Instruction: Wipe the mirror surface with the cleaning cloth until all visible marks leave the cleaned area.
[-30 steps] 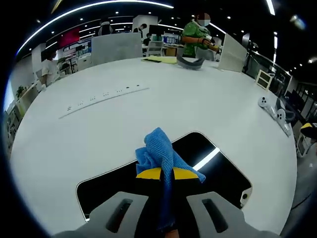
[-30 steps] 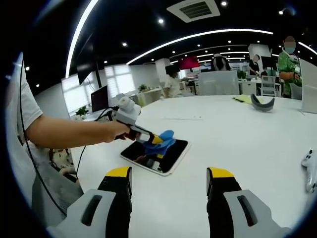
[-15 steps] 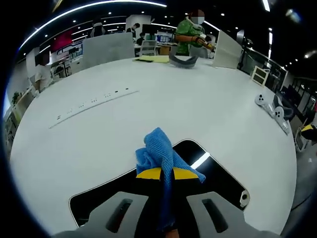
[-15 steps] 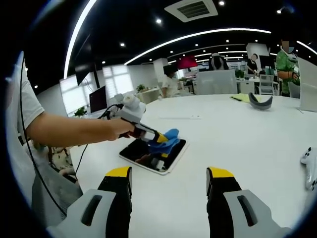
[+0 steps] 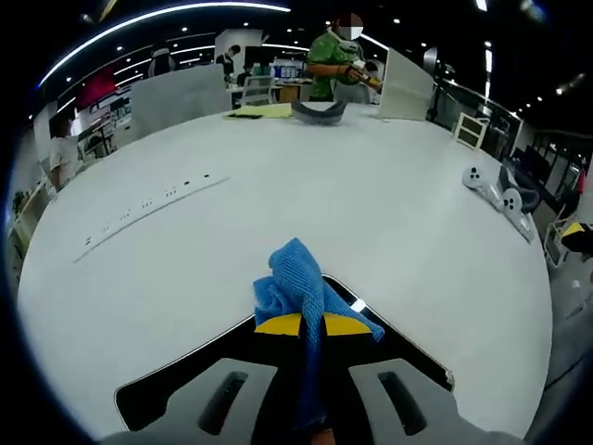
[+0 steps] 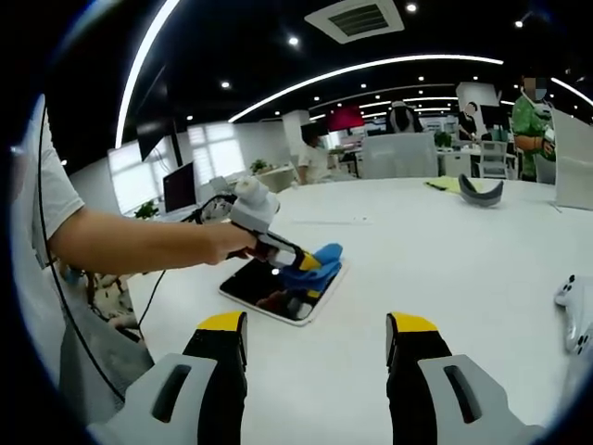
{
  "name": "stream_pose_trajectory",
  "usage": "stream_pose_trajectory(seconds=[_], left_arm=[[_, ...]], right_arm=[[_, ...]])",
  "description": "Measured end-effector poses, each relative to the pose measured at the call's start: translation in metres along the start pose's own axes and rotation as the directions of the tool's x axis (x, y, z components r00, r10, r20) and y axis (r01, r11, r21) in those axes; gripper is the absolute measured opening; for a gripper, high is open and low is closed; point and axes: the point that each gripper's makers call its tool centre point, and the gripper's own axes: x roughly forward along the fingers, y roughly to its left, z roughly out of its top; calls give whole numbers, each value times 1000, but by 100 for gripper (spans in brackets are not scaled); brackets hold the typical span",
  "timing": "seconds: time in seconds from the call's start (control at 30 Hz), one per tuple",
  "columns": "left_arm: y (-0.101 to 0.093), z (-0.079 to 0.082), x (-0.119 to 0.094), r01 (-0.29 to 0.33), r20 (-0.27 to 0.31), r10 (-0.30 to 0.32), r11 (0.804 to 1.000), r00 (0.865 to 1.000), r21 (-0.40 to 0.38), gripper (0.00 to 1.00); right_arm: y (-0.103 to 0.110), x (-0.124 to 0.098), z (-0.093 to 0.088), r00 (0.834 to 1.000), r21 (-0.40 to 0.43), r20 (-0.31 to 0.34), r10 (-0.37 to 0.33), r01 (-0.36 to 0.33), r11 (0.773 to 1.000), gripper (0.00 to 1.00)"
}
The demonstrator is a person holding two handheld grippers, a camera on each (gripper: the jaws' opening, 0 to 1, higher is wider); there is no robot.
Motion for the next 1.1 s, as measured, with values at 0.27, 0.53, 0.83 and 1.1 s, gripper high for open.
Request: stream_pose_trajectory(seconds=[0.27, 0.53, 0.83, 1.1], left_arm=[[-7, -1, -2, 16, -2, -16, 1000, 1000, 17, 4], [-9, -1, -3, 23, -2, -23, 999, 1000, 24, 4], [-15, -4, -6, 38, 3, -38, 999, 999, 34, 4], [-21, -8, -10, 50, 7, -50, 998, 999, 33, 4]], right_arm=[[4, 0, 0, 1000, -5, -2, 4, -4, 1000, 59], [6, 1, 0, 1000, -8, -5, 11, -11, 1000, 59], [5, 2, 0, 1000, -8, -2, 12, -12, 1000, 59], [7, 3, 0, 1000, -7, -1, 15, -15, 1000, 59]])
